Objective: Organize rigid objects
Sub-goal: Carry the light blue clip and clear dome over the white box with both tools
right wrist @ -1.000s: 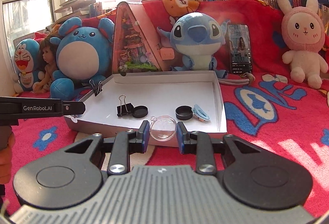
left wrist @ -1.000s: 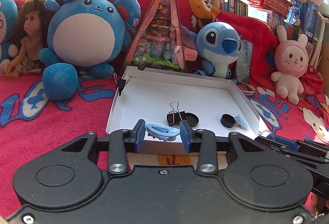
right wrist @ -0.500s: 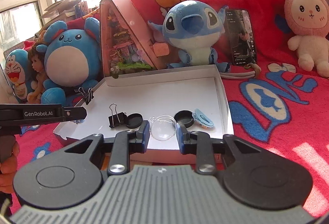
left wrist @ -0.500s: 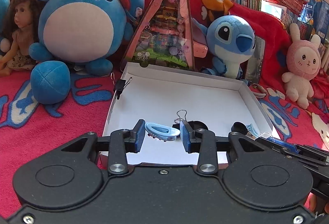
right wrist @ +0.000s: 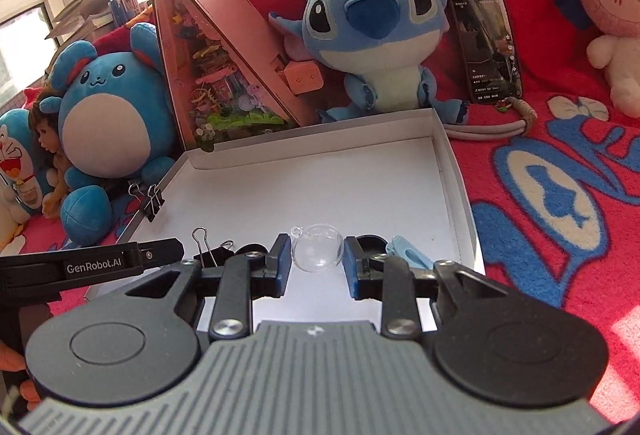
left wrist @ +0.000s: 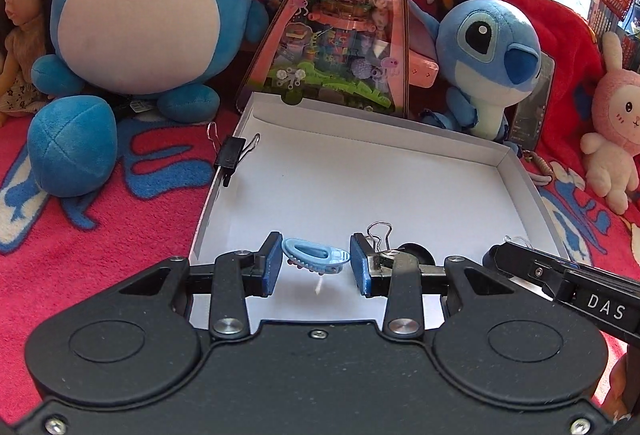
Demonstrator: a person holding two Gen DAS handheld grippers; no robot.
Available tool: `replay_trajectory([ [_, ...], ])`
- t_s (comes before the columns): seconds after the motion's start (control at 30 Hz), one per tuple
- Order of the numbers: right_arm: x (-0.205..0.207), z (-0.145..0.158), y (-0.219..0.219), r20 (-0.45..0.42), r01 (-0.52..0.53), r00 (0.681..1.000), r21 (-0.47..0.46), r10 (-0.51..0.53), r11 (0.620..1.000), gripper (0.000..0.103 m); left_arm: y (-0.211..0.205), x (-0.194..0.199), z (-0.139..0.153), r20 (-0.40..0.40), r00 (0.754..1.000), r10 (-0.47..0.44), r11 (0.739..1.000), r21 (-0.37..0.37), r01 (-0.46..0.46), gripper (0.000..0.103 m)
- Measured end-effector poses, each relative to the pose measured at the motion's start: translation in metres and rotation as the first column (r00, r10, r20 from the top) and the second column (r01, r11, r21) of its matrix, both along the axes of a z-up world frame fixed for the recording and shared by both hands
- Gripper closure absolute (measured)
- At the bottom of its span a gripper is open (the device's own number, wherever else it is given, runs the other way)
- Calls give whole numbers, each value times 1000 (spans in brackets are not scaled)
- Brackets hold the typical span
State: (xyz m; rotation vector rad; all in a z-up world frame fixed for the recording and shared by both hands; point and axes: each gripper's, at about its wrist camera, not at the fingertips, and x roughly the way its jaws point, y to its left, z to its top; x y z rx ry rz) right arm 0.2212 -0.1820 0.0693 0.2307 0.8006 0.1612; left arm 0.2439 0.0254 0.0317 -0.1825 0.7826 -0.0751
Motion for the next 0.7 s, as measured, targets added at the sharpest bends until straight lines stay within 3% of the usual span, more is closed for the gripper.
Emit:
replay_trajectory([
  [0.17,11,-6,-2,-34,12,999,17,-11,1000,70,2,6,-5,-24,999,24,999,-32,-25,68],
  [0.7,22,-14,3,-59,21,998,-3,-21,1000,70,-3,6,-7,-9,1000,23,999,-23,-23,68],
])
